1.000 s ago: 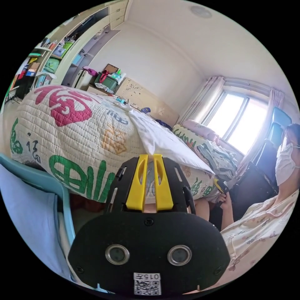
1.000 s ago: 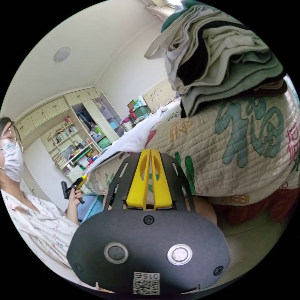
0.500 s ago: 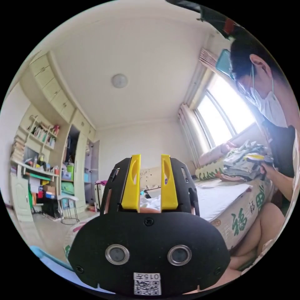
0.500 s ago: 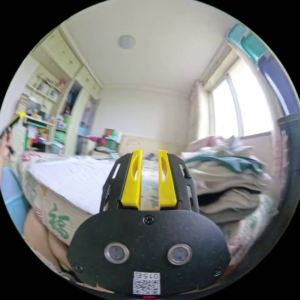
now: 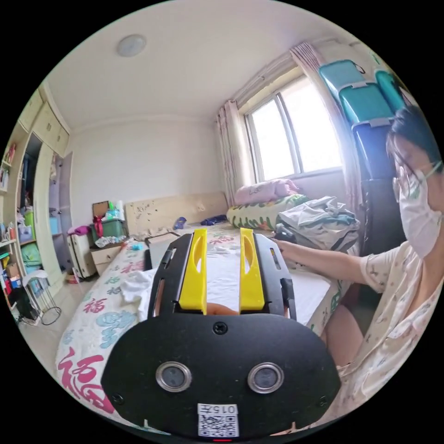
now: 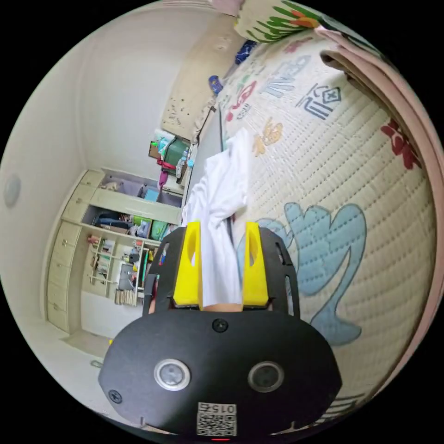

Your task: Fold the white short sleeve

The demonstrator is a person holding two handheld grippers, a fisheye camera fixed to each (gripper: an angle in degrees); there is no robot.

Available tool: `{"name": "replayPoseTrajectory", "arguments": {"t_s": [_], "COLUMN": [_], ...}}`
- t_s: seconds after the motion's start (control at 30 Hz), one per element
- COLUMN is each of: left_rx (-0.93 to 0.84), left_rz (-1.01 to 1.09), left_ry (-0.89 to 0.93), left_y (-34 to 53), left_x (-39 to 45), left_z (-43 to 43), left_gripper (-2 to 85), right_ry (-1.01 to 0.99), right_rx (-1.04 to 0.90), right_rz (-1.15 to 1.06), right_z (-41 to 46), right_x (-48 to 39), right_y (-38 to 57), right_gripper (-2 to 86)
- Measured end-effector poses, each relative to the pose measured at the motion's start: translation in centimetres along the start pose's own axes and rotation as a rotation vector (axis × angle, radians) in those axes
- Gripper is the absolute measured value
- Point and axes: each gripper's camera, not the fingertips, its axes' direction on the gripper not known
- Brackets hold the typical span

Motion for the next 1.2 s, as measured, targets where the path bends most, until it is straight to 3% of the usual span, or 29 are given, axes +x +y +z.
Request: {"name": "replayPoseTrajectory", "arguments": {"t_s": [0.13,0.3,0.5,0.7,0.87,1.0,1.2], "left_rx": [-0.161,-0.423,-0.596,-0.88,-0.998,-0.961,-0.806], "left_rz": [-0.038,-0.089,-0.026,0.044,0.003,0.015,0.051], "left_ry": [0.114,0.226,0.132,0.087,0.039,0.017,-0.083], "left_y": [-6.7,-13.6,-19.6,-19.5,-17.5,-17.6,-19.2], "left_x": [-5.5,-10.4,-10.2,-7.8,-9.8,-10.4,-12.4], "left_z": [14.7,45.9,79.0,101.8,110.0,110.8,107.3], "left_gripper": [10.9,9.5,6.1,6.6,6.4,0.4,-0.3], "right_ry": [-0.069,-0.239,-0.269,-0.207,-0.176,-0.138,-0.153], "right_rx": [-0.027,0.033,0.017,0.016,0.017,0.014,0.031], "right_rz": [0.01,0.012,0.021,0.004,-0.017,-0.055,-0.063], "right_z": [-0.2,-3.7,-5.5,-5.5,-5.2,-4.6,-4.2], "right_x": [-1.1,-2.3,-5.4,-8.7,-10.5,-11.6,-11.1], "right_y": [-5.5,-8.8,-12.5,-15.4,-16.2,-16.3,-15.2], "right_gripper": [4.1,0.9,0.5,0.3,0.3,0.3,0.4]}}
